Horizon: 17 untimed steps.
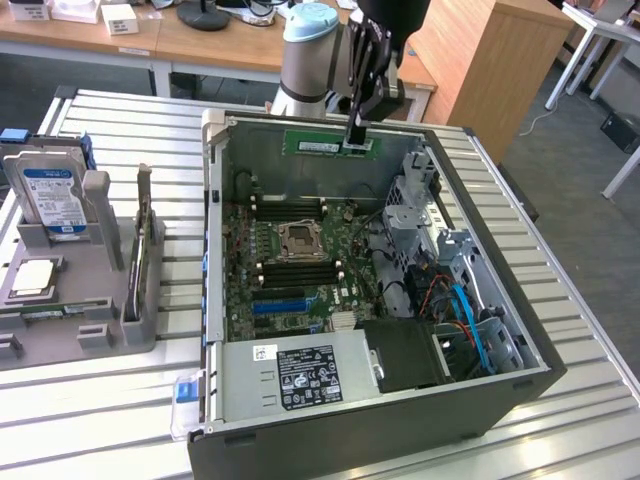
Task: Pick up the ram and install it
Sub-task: 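Pick up the ram and move it above insertion slot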
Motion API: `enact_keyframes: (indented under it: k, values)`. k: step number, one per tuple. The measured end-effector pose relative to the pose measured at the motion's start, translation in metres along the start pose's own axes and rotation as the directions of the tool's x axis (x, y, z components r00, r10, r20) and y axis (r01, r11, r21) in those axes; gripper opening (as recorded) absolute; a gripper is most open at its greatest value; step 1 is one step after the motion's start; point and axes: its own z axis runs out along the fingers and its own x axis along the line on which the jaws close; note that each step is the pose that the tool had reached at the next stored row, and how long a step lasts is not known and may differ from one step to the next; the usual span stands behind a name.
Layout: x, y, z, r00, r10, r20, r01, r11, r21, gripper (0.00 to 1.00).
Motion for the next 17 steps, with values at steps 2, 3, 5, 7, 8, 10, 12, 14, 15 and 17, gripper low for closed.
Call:
enact_keyframes:
  k: [2, 3, 5, 7, 8, 10, 12, 14, 15, 17]
  values:
    - [-0.004, 0.0000, 0.0004, 1.0000, 0.000, 0.0009, 0.000, 1.0000, 0.0000, 0.12]
    - [-0.005, 0.0000, 0.0007, 1.0000, 0.000, 0.0015, 0.000, 1.0000, 0.0000, 0.12]
    - [-0.009, 0.0001, 0.0012, 1.0000, 0.000, 0.0025, 0.000, 1.0000, 0.0000, 0.12]
    - [-0.013, 0.0000, 0.0016, 1.0000, 0.000, 0.0033, 0.000, 1.0000, 0.0000, 0.12]
    - [-0.014, 0.0001, 0.0018, 1.0000, 0.000, 0.0037, 0.000, 1.0000, 0.0000, 0.12]
    - [-0.018, 0.0001, 0.0022, 1.0000, 0.000, 0.0043, 0.000, 1.0000, -0.0001, 0.12]
    - [-0.020, 0.0001, 0.0024, 1.0000, 0.000, 0.0045, 0.000, 1.0000, 0.0000, 0.12]
    - [-0.021, 0.0001, 0.0025, 1.0000, 0.000, 0.0044, 0.000, 1.0000, -0.0001, 0.12]
    - [-0.022, 0.0001, 0.0026, 1.0000, 0.000, 0.0046, 0.000, 1.0000, 0.0000, 0.12]
    - [-0.022, 0.0001, 0.0032, 1.0000, 0.000, 0.0047, 0.000, 1.0000, 0.0000, 0.12]
